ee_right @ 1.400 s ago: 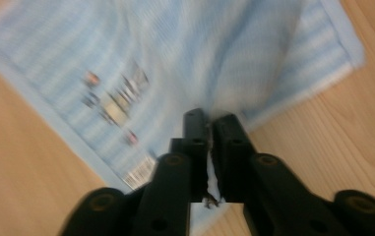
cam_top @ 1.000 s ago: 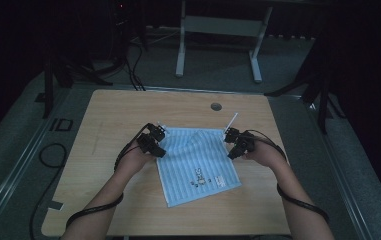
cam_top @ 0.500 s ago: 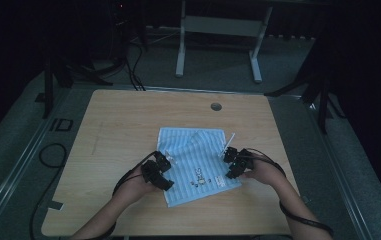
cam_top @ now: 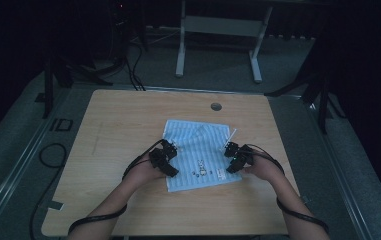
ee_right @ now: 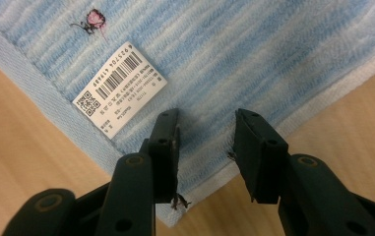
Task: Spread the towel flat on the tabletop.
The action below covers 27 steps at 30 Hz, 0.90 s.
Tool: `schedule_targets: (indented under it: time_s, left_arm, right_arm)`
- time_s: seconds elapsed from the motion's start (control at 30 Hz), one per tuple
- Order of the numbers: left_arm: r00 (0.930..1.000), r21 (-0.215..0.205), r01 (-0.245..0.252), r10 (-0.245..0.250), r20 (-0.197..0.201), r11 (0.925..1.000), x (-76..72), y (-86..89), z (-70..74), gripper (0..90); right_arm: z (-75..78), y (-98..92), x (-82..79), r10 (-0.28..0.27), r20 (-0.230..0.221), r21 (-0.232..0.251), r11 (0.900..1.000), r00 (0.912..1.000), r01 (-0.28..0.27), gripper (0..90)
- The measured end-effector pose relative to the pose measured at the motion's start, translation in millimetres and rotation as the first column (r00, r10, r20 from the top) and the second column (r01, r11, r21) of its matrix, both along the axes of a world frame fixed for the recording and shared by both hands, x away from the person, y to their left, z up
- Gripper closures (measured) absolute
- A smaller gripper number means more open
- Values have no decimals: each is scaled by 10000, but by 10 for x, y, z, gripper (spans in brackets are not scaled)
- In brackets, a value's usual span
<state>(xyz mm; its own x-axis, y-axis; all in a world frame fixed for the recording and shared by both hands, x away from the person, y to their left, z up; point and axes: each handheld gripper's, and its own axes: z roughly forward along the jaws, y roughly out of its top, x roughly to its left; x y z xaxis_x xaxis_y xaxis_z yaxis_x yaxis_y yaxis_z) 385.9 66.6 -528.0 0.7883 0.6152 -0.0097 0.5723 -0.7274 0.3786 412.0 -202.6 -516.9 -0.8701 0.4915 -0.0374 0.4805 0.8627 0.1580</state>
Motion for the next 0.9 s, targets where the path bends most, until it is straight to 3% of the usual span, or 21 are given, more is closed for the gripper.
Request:
schedule_targets:
  time_s: [0.17,0.27,0.33,0.37,0.43,0.47,0.57,0.7,0.83,0.9]
  left_arm:
    - [9997,-60,-228,228,-15,9997,198,-70,0,386]
    - [9997,65,-227,228,-72,9997,268,-123,7,387]
    - [9998,408,-114,119,-135,9991,279,-164,32,387]
    - [10000,502,33,-34,1,9987,257,-177,72,387]
    - [10000,-173,18,-17,54,9998,184,-174,174,388]
    - [9994,-280,312,-309,124,9991,126,-174,216,388]
    - [9946,161,1026,-1028,156,9946,-65,-202,230,387]
    - [9894,479,1451,-1446,-122,9883,-170,-211,160,386]
    - [9881,585,1502,-1480,-411,9869,-159,-217,56,386]
    - [9890,422,1437,-1420,-424,9887,-143,-218,42,386]
  right_arm:
    - [0,-73,115,-373,-27,71,9993,9993,373,620]
    - [2,-104,180,-557,-54,-5,9984,9984,557,620]
    - [9,-111,208,-552,-70,-215,9983,9984,551,617]
    - [21,-112,215,-555,-79,-385,9977,9984,552,617]
    - [65,-109,191,-367,0,-610,9975,9993,366,608]
    - [98,-112,168,-189,-11,-525,9984,9998,188,606]
    - [155,-105,45,459,-242,-148,9988,9987,-463,580]
    - [107,-100,-78,945,-296,-416,9945,9951,-957,570]
    - [44,-115,-89,1039,-476,-670,9920,9935,-1069,582]
    - [22,-117,-95,1099,-522,-765,9906,9926,-1137,593]
